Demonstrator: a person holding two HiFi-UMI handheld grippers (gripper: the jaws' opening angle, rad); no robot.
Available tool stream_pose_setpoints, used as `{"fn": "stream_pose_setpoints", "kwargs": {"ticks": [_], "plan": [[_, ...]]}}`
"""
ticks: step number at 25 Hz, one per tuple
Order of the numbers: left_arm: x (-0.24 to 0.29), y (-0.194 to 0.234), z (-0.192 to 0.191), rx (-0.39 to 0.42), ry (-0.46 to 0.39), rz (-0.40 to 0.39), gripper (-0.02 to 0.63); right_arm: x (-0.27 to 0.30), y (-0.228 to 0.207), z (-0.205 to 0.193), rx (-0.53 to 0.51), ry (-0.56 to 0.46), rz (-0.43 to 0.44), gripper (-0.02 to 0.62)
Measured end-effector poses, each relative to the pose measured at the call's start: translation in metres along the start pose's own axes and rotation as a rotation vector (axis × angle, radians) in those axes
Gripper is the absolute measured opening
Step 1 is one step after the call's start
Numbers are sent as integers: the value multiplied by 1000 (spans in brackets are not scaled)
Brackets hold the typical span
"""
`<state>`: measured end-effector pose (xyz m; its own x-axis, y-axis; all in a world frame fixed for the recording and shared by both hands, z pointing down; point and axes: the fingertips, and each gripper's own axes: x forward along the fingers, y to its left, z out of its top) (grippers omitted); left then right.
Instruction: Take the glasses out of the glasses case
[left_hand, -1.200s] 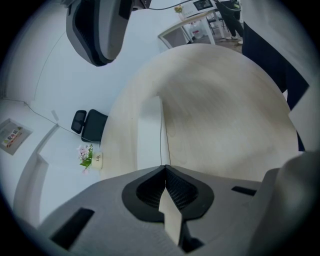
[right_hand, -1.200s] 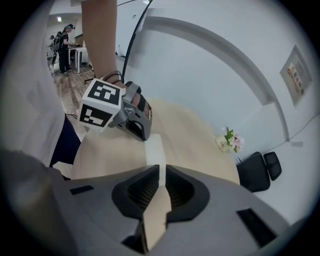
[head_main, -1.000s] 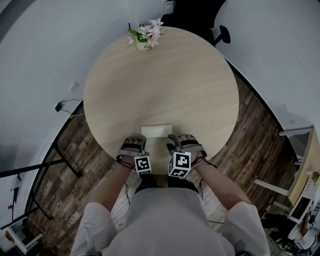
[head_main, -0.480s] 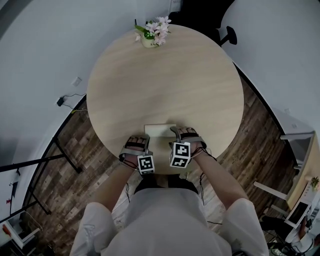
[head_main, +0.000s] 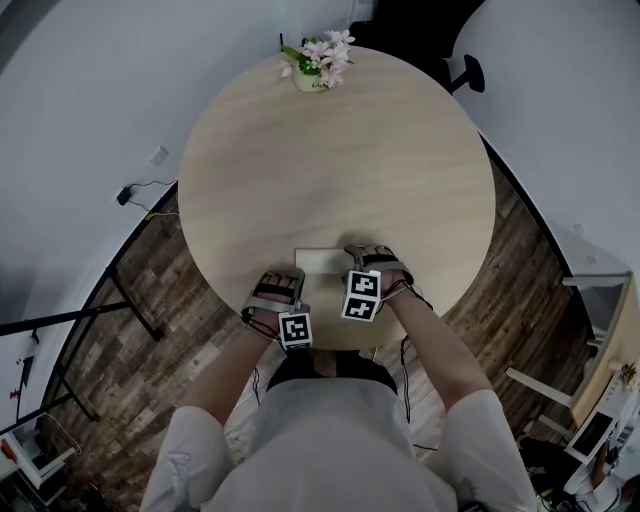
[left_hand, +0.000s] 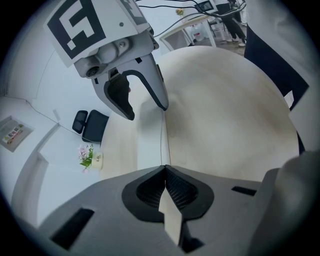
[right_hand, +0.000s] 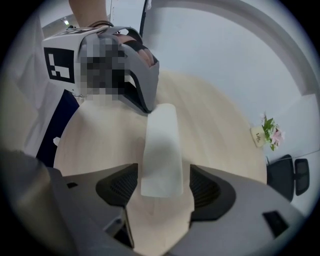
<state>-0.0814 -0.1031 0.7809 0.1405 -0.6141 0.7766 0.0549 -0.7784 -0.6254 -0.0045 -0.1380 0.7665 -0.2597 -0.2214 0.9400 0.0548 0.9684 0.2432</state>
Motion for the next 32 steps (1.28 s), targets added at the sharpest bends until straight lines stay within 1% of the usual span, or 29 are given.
{"fn": "stream_pose_setpoints", "kwargs": {"ticks": [2, 5, 8, 9, 11, 12, 13, 15, 16, 17, 18, 19, 21, 22, 24, 25, 28, 30, 32], "plan": [[-1, 3, 0, -1, -3, 12, 9, 4, 1, 1, -3, -2, 9, 281], [-4, 14, 0, 25, 2, 65, 9, 9, 1, -2, -8, 14, 12, 281], [-2, 9, -2, 31, 1, 51, 9, 12, -1, -3, -8, 28, 7, 279], [-3, 9, -1, 22, -7, 54, 9, 12, -1, -3, -7, 29, 7, 279], [0, 2, 2, 0, -24, 33, 9, 12, 0, -3, -3, 33, 15, 278], [1, 1, 0, 13, -16, 30, 9, 12, 0, -3, 2, 34, 24, 278], [0, 4, -2, 32, -3, 39, 9, 13, -1, -3, 9, 35, 36, 278], [-3, 19, -5, 66, 17, 110, 9, 13, -2, -2, 23, 38, 69, 278], [-5, 26, -5, 72, 20, 141, 9, 12, -3, -2, 30, 40, 89, 277], [-5, 28, -4, 69, 18, 152, 9, 12, -3, -1, 36, 42, 112, 275], [-5, 26, -2, 60, 12, 146, 9, 11, -4, -1, 38, 45, 134, 275], [-4, 21, 0, 46, 2, 124, 9, 10, -4, -1, 38, 49, 154, 275], [-4, 7, 6, 6, -25, 54, 9, 9, -4, -1, 35, 55, 188, 275], [-4, 7, 6, 10, -25, 57, 9, 9, -4, -1, 35, 57, 201, 275], [-6, 21, 2, 64, 1, 132, 9, 8, -5, -1, 35, 59, 221, 275], [-6, 23, 1, 76, 5, 143, 8, 8, -5, -1, 36, 60, 230, 275], [-6, 11, 4, 64, -10, 88, 9, 8, -5, -1, 37, 65, 257, 275], [-7, 18, 2, 89, 5, 139, 9, 7, -6, 0, 48, 66, 276, 275], [-7, 21, 1, 93, 8, 160, 9, 6, -7, 1, 75, 64, 299, 273]]}}
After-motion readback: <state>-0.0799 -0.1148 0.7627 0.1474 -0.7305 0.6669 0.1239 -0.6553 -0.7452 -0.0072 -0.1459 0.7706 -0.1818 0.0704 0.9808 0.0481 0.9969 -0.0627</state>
